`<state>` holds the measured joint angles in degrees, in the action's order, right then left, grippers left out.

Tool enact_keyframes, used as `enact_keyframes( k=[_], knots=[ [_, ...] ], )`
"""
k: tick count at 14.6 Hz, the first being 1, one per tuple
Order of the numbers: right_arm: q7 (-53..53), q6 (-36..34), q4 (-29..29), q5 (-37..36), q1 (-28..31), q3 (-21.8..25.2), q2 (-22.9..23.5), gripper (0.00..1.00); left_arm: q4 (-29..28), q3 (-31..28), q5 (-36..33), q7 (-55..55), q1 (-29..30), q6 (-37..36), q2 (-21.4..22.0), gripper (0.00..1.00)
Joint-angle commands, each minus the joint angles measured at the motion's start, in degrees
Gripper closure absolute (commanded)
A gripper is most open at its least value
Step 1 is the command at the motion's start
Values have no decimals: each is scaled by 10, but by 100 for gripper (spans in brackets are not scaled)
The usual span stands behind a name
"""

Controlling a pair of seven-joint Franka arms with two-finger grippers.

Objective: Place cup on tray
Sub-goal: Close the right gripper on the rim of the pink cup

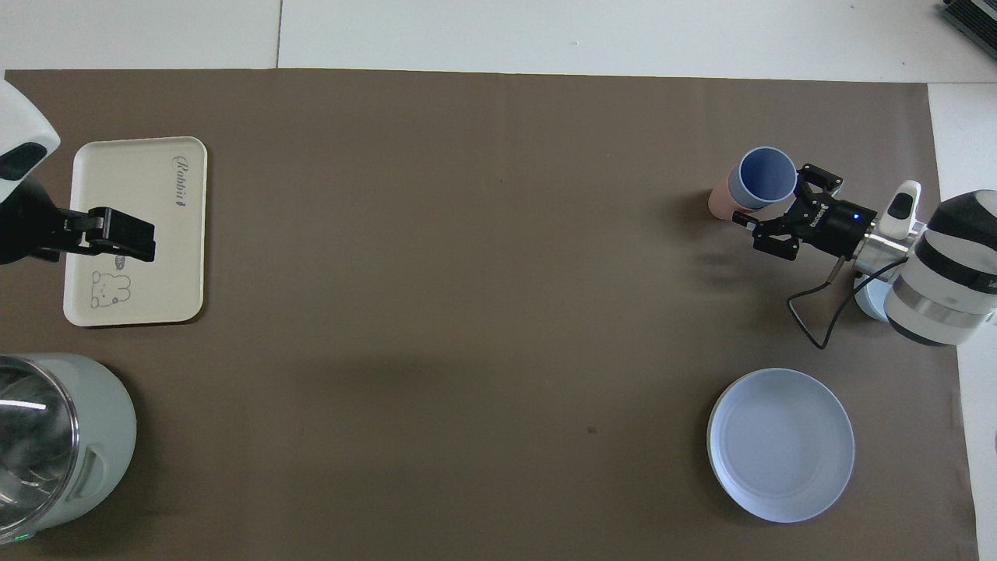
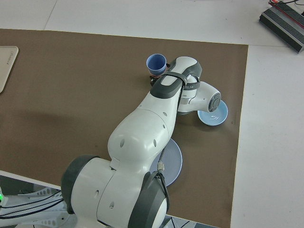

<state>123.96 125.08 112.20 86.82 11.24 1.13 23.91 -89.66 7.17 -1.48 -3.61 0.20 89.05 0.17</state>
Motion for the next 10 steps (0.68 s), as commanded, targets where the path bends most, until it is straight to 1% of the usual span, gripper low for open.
enact_keyframes(
  k=[1,6,7,8,9,10],
  knots=[
    [18,24,-16,23,-6,-3,15,0,-23,-4,-3,-3,-6,2,19,0],
    [19,29,-18,25,-11,-3,18,0,-26,-3,-3,1,-6,10,20,0],
    [19,30,-18,25,-12,-3,18,4,-28,-3,-3,1,-6,11,20,0],
    [20,33,-18,25,-12,-3,18,5,-28,-3,4,1,-6,12,20,0],
    [20,33,-18,25,-12,-3,18,9,-28,-3,16,1,-6,15,20,0],
    [22,33,-19,23,-11,-3,18,29,-28,-3,25,0,-6,15,20,0]
  ],
)
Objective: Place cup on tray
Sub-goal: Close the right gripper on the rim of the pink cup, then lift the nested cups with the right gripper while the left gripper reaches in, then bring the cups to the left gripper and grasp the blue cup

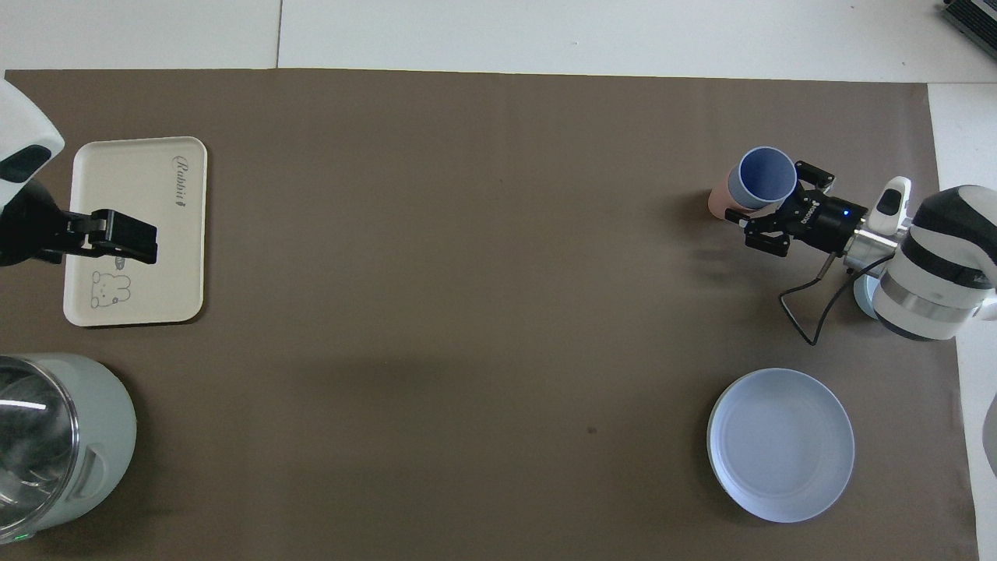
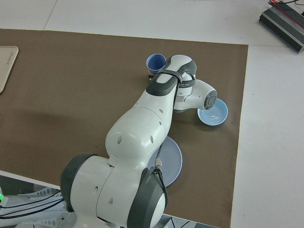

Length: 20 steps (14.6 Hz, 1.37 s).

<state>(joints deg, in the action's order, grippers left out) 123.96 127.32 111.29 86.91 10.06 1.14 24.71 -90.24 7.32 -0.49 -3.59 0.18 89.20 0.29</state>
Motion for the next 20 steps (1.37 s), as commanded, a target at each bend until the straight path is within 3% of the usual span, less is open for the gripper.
enact_keyframes(
  k=[1,2,3,8,12,15,17,20],
  knots=[
    [29,11,-12,20,0,-3,10,73,-21,-6,17,0,-6,12,19,0],
    [18,11,-32,19,0,-3,11,94,-22,-5,18,2,-6,13,19,0],
    [-17,7,-37,12,-3,-3,12,100,-22,-5,20,2,-6,13,19,0],
    [-160,50,-42,-94,-33,-3,-40,100,-21,-6,95,-6,-6,33,17,0],
    [-353,55,-43,-274,-73,-1,-104,100,-22,-5,188,-45,-22,44,13,0],
    [-411,55,-49,-422,-124,1,-149,100,-29,-5,227,-125,-77,115,-2,0],
    [-496,55,-49,-535,-158,-2,-169,100,-23,-6,297,-194,-110,178,-32,1],
    [-548,43,-53,-635,-204,-3,-186,100,-21,-5,321,-255,-182,269,-77,7]
  ],
)
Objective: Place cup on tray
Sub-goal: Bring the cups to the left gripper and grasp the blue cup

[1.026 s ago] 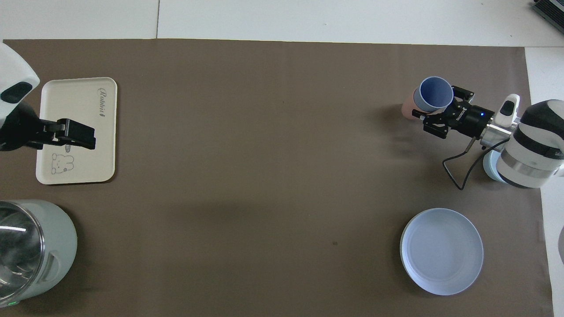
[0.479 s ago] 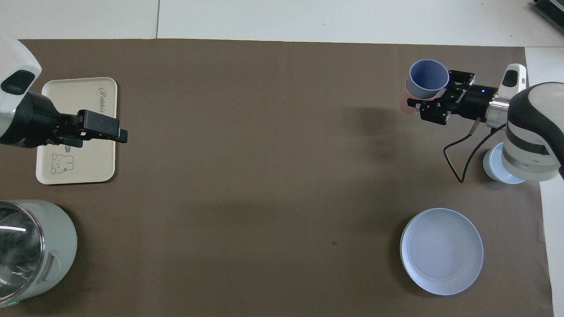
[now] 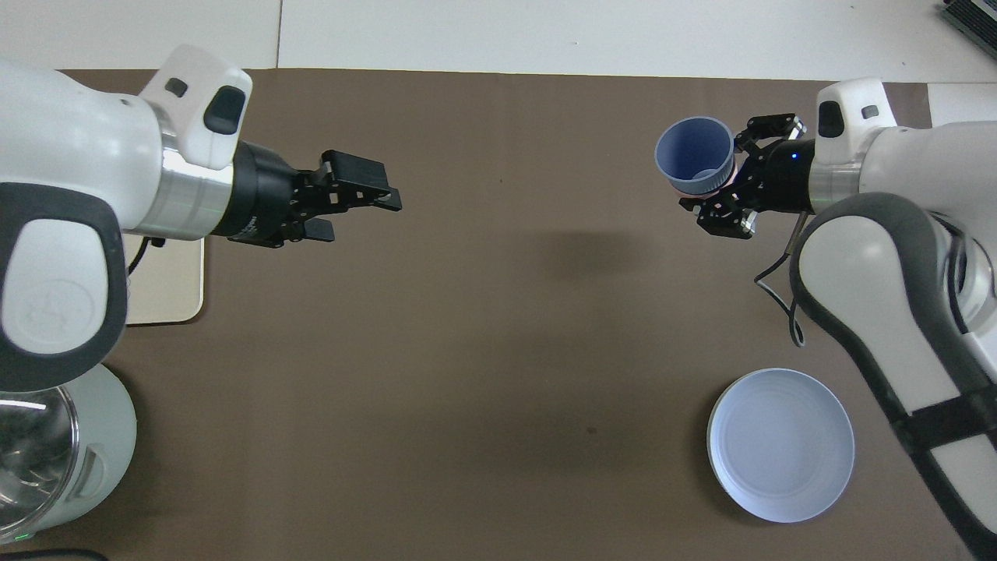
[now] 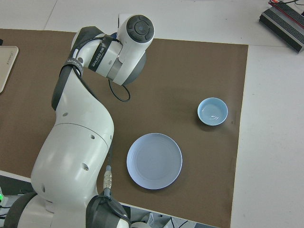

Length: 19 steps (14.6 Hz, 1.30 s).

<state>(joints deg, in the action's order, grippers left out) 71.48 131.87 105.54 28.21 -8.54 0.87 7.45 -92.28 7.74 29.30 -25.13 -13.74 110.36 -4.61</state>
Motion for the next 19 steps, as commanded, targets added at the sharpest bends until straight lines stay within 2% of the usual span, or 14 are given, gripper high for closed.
enact_keyframes(
  k=[1,4,7,9,13,14,16,19],
  knots=[
    [-24,-7,5,-59,-29,0,-16,100,-2,-9,38,-54,-65,108,-42,13],
    [-48,-30,-1,-86,-52,0,-23,100,-7,-10,42,-102,-118,203,-58,33],
    [-90,-46,-11,-154,-76,-2,-26,100,-13,-10,42,-122,-163,291,-82,37],
    [-99,-46,-12,-166,-81,-2,-26,100,-24,-10,42,-130,-182,344,-84,37],
    [-99,-45,-12,-187,-89,-3,-26,100,-44,-9,42,-128,-204,380,-88,37],
    [-99,-45,-12,-190,-90,-3,-26,100,-50,-9,42,-128,-210,393,-89,39],
    [-99,-44,-12,-190,-91,-3,-26,100,-49,-9,43,-129,-223,403,-106,50],
    [-99,-43,-12,-191,-91,-3,-26,100,-48,-9,43,-130,-235,428,-121,58]
  ],
)
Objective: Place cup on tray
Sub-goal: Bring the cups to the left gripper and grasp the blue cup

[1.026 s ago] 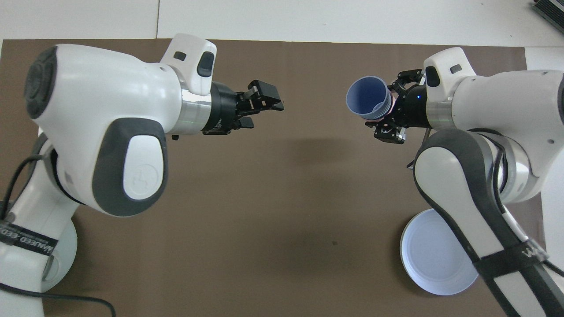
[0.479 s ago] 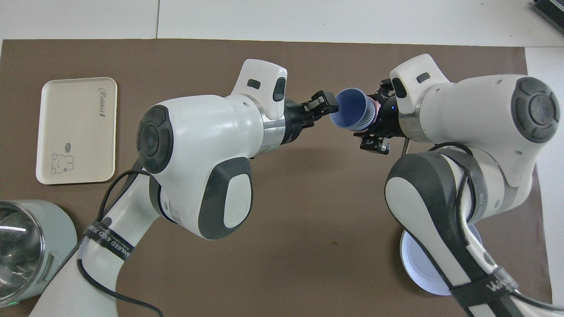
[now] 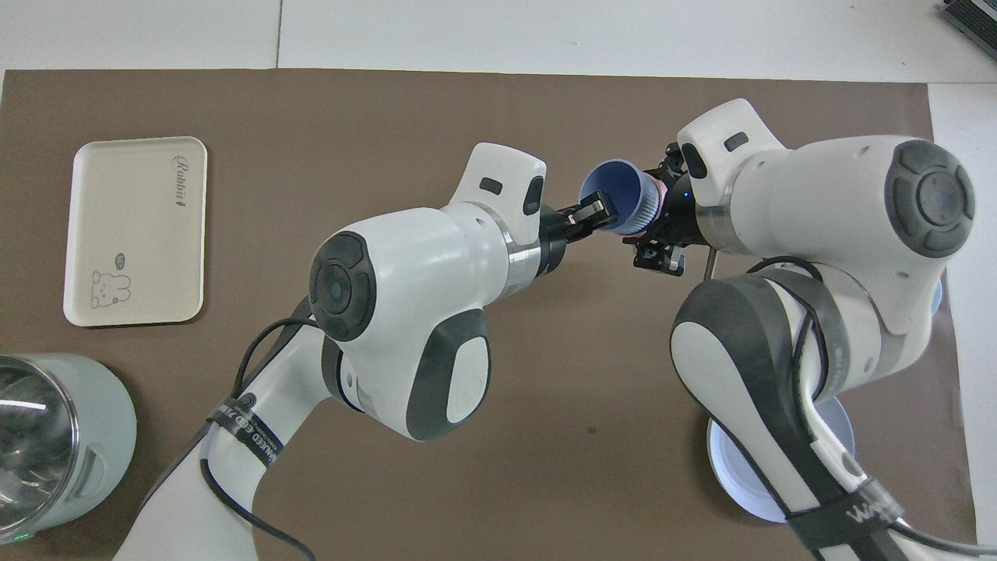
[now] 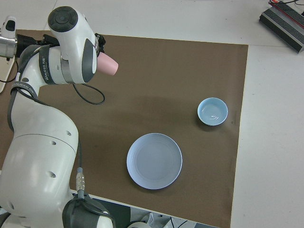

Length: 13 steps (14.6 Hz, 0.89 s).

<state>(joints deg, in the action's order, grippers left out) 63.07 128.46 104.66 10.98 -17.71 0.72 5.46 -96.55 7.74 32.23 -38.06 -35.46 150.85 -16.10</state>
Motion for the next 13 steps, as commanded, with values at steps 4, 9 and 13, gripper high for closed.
enact_keyframes(
  k=[4,9,13],
  knots=[
    [-15,-8,-3,-18,0,-1,-6,100,0,-9,13,-4,-19,12,-6,100],
    [-15,-8,-2,-18,1,-1,-6,100,36,-10,13,-11,-11,-17,-14,100],
    [-15,-8,-2,-18,1,-1,-6,100,111,-17,8,-22,27,-154,-31,100]
  ],
)
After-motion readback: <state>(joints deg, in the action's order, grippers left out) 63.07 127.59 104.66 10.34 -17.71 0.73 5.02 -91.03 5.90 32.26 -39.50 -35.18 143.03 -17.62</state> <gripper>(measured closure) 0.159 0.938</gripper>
